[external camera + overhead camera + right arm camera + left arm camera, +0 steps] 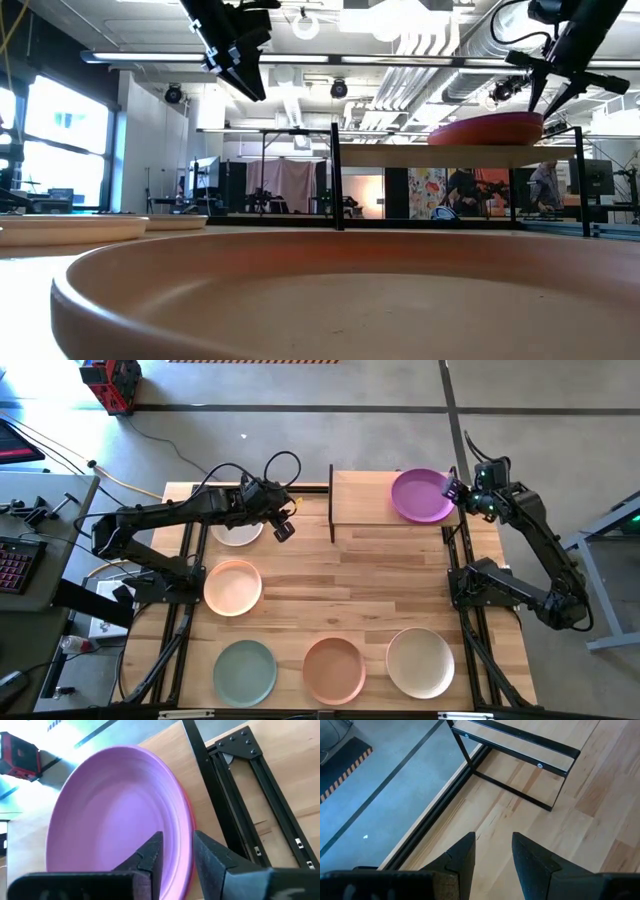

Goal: Place and stack plates onto a shelf
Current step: Stack the purple plate on top of the pink plate on the shelf, then stack the bottom white plate on top of the purple plate on the shelf

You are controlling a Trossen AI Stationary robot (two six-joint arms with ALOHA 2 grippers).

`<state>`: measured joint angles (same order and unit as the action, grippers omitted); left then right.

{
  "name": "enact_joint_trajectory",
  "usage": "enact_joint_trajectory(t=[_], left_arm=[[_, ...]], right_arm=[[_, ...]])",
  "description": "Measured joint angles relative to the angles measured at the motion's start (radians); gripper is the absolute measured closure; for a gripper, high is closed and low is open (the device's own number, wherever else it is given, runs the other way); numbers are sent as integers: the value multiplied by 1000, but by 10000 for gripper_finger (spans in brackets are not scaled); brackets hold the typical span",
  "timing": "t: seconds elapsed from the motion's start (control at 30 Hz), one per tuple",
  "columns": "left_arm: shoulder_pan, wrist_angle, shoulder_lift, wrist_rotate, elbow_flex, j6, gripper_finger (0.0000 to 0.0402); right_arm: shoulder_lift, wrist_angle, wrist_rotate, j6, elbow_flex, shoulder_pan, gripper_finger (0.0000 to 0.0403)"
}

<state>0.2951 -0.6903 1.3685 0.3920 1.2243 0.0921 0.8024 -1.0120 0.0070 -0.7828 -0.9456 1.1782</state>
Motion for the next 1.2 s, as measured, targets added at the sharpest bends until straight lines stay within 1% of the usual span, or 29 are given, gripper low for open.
enact_joint_trajectory(t=[0.13, 0.3, 0.47, 0.57, 0.73, 0.83, 0.93, 1.0, 1.1, 1.13, 1.2], left_arm=[[0, -4, 0, 0, 0, 0, 284], [0, -22, 0, 0, 0, 0, 284], [0, -38, 0, -1, 0, 13, 284], [0, -71, 0, -35, 0, 31, 284], [-4, -116, 0, -187, 0, 63, 284], [-17, -123, 0, -241, 0, 115, 284], [-41, -159, 0, -258, 0, 139, 284], [-61, -194, 0, -257, 0, 140, 284], [-91, -202, 0, -257, 0, 141, 284], [-101, -200, 0, -257, 0, 142, 284], [-124, -195, 0, -256, 0, 144, 284]], right_arm=[[-24, 0, 10, 6, -29, 0, 318], [-41, 0, 46, 54, -93, 0, 318], [-42, 0, 45, 117, -171, 0, 318], [-43, 1, 37, 165, -216, 0, 318], [-43, 5, -24, 231, -280, 0, 318], [-43, 8, -63, 268, -311, 0, 318], [-43, 8, -88, 291, -327, -1, 318], [-47, 7, -90, 294, -331, -1, 318], [-51, -12, -92, 293, -331, -1, 318], [-52, -26, -103, 290, -331, -1, 318], [-52, -67, -160, 286, -331, -1, 318]])
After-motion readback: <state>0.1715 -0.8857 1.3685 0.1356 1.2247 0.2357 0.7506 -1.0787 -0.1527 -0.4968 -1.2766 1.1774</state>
